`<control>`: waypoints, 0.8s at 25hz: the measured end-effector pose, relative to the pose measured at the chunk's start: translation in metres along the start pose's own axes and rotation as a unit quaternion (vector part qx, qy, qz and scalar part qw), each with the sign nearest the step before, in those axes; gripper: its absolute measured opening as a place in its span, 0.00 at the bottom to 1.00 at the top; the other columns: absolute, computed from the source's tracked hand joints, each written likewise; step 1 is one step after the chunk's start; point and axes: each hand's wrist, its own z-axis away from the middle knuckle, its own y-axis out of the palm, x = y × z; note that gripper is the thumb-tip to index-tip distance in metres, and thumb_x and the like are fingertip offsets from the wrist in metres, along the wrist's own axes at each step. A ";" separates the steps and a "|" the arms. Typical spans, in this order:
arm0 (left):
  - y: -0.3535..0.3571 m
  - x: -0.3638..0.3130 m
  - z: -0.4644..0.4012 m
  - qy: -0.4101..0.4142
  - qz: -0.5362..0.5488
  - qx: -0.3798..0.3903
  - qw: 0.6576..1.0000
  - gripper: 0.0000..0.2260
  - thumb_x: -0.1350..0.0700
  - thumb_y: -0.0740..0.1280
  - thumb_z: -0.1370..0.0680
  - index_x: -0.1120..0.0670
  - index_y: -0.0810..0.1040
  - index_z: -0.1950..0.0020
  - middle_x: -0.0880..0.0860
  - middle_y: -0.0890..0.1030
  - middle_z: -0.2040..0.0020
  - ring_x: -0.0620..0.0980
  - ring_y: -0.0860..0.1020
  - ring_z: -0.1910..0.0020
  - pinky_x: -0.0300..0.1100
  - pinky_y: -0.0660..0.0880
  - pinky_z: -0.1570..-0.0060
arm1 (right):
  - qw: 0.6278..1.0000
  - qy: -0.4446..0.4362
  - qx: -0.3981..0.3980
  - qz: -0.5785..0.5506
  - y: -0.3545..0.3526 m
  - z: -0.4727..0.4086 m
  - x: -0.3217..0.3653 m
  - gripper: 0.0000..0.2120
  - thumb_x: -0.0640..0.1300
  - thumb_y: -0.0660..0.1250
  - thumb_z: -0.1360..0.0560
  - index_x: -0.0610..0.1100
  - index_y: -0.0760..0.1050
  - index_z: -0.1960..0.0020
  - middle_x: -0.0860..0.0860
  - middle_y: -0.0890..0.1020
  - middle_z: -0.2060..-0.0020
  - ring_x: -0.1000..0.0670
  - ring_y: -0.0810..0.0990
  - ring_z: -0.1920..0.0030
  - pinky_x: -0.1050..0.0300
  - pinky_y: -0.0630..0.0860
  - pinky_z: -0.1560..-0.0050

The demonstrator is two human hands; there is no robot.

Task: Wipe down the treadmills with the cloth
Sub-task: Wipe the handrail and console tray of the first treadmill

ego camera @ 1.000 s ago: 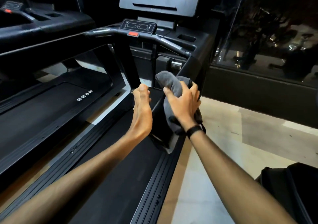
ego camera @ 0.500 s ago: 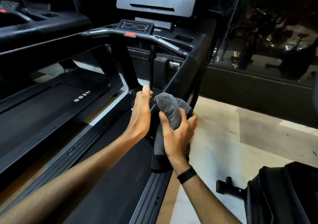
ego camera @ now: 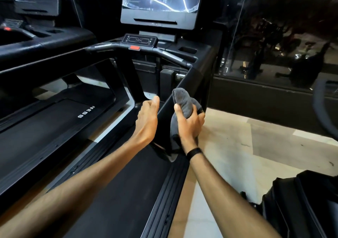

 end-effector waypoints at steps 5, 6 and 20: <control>0.003 -0.003 -0.002 0.030 -0.111 0.012 0.993 0.32 0.27 0.47 0.27 0.47 0.72 0.39 0.40 0.73 0.47 0.46 0.70 0.41 0.54 0.64 0.31 | 0.995 -0.040 -0.046 -0.084 -0.007 0.079 -0.018 0.38 0.71 0.62 0.32 0.46 0.75 0.32 0.43 0.72 0.33 0.45 0.70 0.33 0.57 0.64 0.36; 0.003 -0.004 -0.002 0.027 -0.125 0.015 0.992 0.30 0.29 0.47 0.27 0.47 0.72 0.39 0.39 0.73 0.49 0.45 0.69 0.42 0.53 0.63 0.32 | 0.994 -0.026 -0.051 -0.093 -0.007 0.086 -0.018 0.39 0.72 0.59 0.33 0.47 0.75 0.32 0.44 0.71 0.33 0.46 0.70 0.33 0.58 0.63 0.37; 0.000 0.004 -0.004 0.073 -0.100 0.000 0.992 0.26 0.29 0.49 0.26 0.47 0.75 0.50 0.47 0.77 0.52 0.45 0.74 0.46 0.54 0.69 0.37 | 0.965 0.177 -0.037 -0.191 -0.013 0.004 -0.009 0.28 0.55 0.68 0.21 0.41 0.71 0.27 0.39 0.73 0.31 0.39 0.72 0.31 0.54 0.66 0.37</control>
